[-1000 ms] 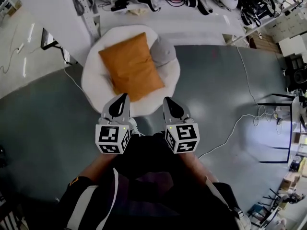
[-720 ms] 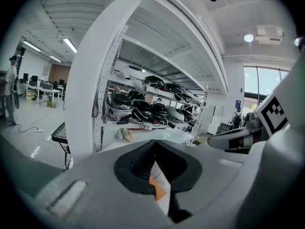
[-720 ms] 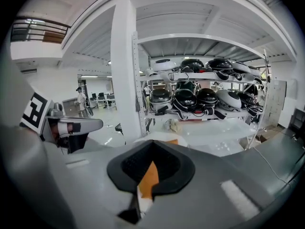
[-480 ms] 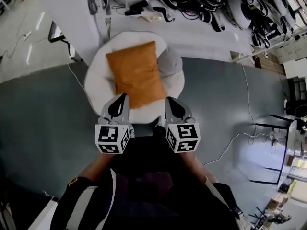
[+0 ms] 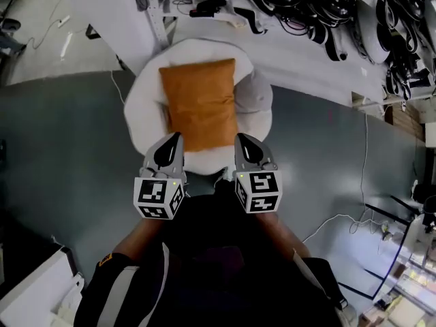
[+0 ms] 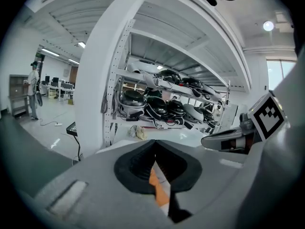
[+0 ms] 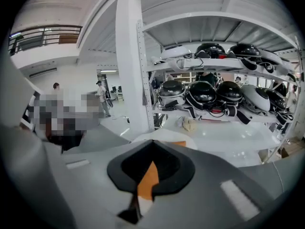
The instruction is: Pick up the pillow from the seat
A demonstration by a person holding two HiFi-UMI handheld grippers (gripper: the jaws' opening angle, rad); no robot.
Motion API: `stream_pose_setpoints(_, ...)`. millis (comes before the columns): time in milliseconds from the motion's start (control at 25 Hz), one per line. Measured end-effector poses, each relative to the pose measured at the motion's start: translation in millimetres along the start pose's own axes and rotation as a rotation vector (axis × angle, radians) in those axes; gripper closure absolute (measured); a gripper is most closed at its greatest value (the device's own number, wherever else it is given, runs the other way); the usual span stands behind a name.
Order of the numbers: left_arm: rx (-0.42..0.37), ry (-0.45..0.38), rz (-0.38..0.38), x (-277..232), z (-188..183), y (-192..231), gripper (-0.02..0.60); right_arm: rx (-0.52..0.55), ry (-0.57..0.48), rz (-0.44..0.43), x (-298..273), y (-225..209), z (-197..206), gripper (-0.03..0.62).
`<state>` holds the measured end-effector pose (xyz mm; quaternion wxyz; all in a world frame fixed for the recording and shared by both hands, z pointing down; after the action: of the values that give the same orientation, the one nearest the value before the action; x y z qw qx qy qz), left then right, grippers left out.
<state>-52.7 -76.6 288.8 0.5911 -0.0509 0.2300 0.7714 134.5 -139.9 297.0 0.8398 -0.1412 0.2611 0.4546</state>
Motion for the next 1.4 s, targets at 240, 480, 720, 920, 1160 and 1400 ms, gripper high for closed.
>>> stream_pose_setpoints(240,0.02,0.033,-0.108,-24,12,-11,0.575,0.024,0.039,-0.072,-33,-42,9,0.592)
stream_pose_setpoints(480,0.06,0.054,-0.198,-40,34,-1,0.575,0.063,0.082,-0.108,-68,-57,24,0.592)
stream_pose_setpoints(720,0.06,0.068,-0.202,-65,56,27,0.575,0.062,0.118,-0.096,-98,-55,45,0.591)
stream_pose_setpoints(920,0.083,0.074,-0.178,-87,85,51,0.559,0.061,0.148,-0.072,-130,-57,68,0.591)
stream_pose_setpoints(1160,0.14,0.155,-0.167,-107,145,84,0.483,0.061,0.219,-0.046,-172,-63,114,0.591)
stream_pose_setpoints(1400,0.15,0.267,-0.144,-134,212,111,0.409,0.049,0.276,-0.042,-215,-67,171,0.591)
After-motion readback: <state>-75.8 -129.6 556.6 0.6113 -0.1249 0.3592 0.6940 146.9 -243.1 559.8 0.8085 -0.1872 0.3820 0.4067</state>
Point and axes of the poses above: the fingertips, and each gripper's own axes: x backward along the fingers, y to its left, z out of its underside, the point moved 6 cm from there along x, backward along the fingers, and after that the axes turned 9 degrees about z, right-handed, at the moved point
